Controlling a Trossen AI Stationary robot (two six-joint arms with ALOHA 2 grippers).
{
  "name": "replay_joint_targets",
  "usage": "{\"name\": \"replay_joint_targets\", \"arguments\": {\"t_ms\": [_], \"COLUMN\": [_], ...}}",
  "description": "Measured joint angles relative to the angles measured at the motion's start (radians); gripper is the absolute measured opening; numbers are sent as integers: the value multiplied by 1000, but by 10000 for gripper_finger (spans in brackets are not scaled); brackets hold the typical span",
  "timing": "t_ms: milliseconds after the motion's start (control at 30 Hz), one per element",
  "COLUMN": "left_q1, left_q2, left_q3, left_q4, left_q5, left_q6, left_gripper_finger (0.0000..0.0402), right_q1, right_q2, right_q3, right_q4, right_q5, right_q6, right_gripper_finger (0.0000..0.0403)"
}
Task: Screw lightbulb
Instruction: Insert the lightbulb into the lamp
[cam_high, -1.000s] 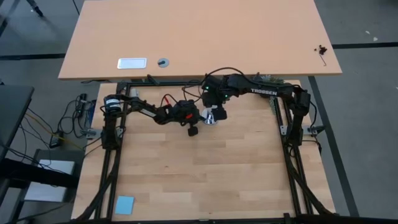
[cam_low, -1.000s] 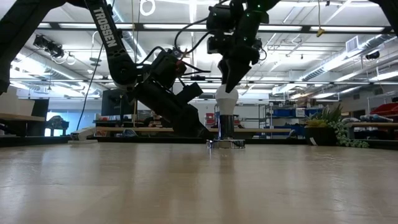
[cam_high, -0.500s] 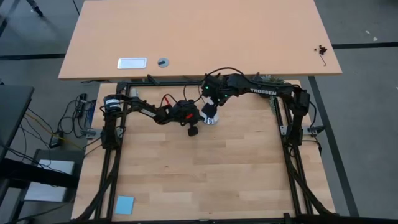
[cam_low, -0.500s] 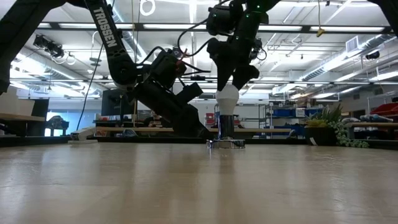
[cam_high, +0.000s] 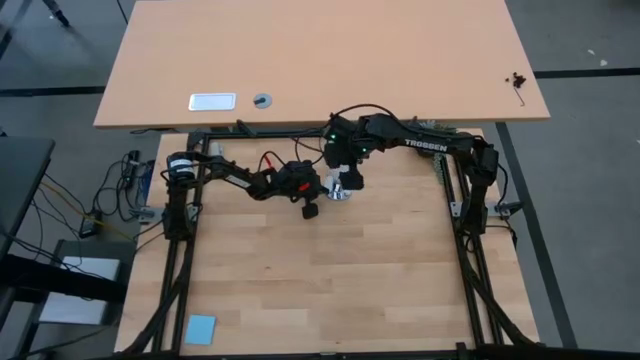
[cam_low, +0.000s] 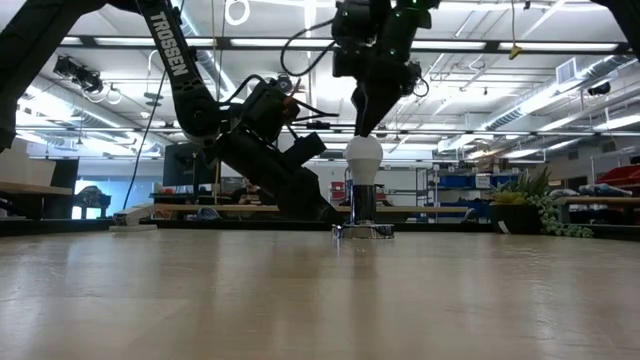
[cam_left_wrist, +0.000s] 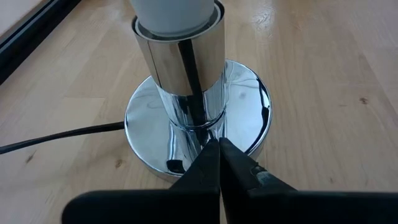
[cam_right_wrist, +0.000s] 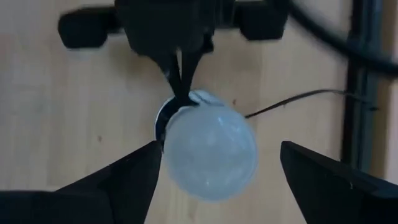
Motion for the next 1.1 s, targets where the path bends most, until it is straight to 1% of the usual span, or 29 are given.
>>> {"name": "replay_joint_targets", "arguments": {"t_ms": [233,367,467,567,633,667,700,767,867,1000,1100], "left_q1": [0,0,0,0,0,0,0,0,0,0,0], "left_q2": [0,0,0,0,0,0,0,0,0,0,0], "left_q3": [0,0,0,0,0,0,0,0,0,0,0], "left_q4": [0,0,0,0,0,0,0,0,-1,0,0], "left_q5": [0,0,0,0,0,0,0,0,0,0,0], "left_q6": [0,0,0,0,0,0,0,0,0,0,0], "left_gripper_finger": [0,0,0,0,0,0,0,0,0,0,0], "right_q1": [-6,-8,-8,-3,4,10,15,25,38,39,35], "right_q2": [0,-4,-7,-7,-7,-7,-8,-5,4,-2,-2], "right_q3": [-41,-71,-81,-82,-82,-82,-82,-69,-31,30,36], "right_q4": [13,50,54,54,51,50,53,52,29,13,1], "right_q5": [-17,-20,-14,7,20,22,21,21,48,50,24], "right_q6": [11,106,261,543,714,763,777,743,620,353,180], "right_gripper_finger": [311,286,266,254,254,257,262,277,303,329,338]}}
